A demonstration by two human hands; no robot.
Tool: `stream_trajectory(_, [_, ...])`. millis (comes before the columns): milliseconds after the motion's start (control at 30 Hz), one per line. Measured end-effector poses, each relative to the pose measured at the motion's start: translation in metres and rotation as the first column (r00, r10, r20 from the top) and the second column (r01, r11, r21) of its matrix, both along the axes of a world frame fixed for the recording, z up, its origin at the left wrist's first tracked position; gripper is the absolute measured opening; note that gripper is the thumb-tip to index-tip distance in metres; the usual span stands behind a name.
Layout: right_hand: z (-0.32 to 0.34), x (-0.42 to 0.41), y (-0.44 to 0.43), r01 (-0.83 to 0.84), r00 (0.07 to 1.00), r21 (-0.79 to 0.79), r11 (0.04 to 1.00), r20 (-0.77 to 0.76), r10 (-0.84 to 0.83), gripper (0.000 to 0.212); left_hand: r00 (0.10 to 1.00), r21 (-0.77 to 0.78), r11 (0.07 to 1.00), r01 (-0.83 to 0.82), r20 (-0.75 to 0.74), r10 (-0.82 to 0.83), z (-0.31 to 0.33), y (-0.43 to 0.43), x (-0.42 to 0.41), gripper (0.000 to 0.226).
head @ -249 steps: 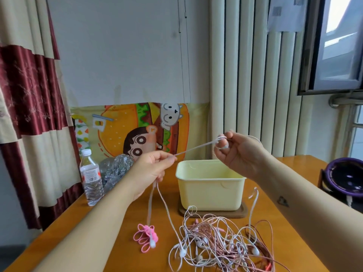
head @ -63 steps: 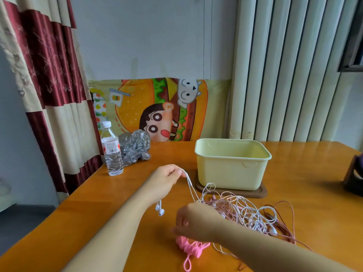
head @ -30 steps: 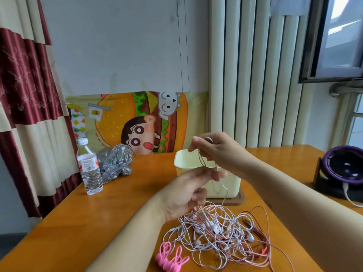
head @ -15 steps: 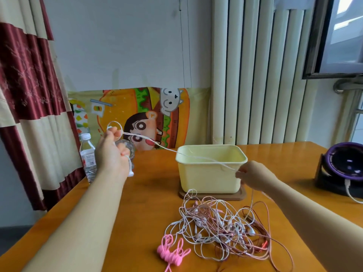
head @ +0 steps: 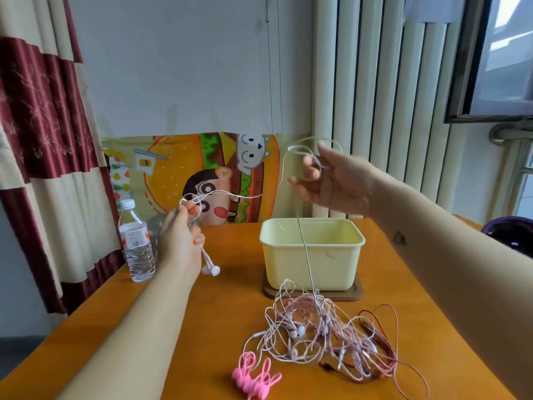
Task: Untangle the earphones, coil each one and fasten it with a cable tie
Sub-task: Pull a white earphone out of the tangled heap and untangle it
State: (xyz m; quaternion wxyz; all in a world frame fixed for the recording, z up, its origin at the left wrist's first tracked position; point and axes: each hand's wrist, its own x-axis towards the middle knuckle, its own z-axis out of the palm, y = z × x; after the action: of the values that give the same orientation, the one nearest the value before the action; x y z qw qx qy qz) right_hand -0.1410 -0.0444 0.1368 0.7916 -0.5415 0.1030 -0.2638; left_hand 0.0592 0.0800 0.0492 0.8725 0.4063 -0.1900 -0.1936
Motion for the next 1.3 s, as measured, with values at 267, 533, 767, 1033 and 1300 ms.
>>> stream_trajectory(267, [0.031,0.017,0.015,0.343,0.930,-0.392,0.854,0.269,-0.250,0.044,0.963,0.089,0.978,0.189,0.178,-0.203,-0.001,-0.004,-0.012,0.022])
stream_trajectory(533, [0.033,0.028,0.026,0.377,0.891,-0.359,0.854,0.391,-0.230,0.043,0.516,0.684,0.705,0.189,0.541,-0.663,-0.024,-0.030,-0.068,0.027])
stream_trajectory(767, [0.022,0.005,0.003,0.590,0.757,-0.197,0.783,0.473,-0.452,0.039,0.754,0.467,0.856,0.220,0.476,-0.453,-0.002,-0.032,-0.060,0.030])
stream_trajectory(1033, [-0.046,0.013,0.001,0.296,0.952,-0.317,0.901,0.024,-0.304,0.042,0.785,0.125,0.982,0.142,0.590,-0.188,0.062,-0.022,-0.048,0.033])
stream_trajectory(1300, [-0.077,0.053,0.021,0.181,0.983,-0.143,0.973,-0.015,-0.185,0.037,0.849,0.461,0.867,-0.191,0.520,-0.089,0.014,0.013,0.015,0.033])
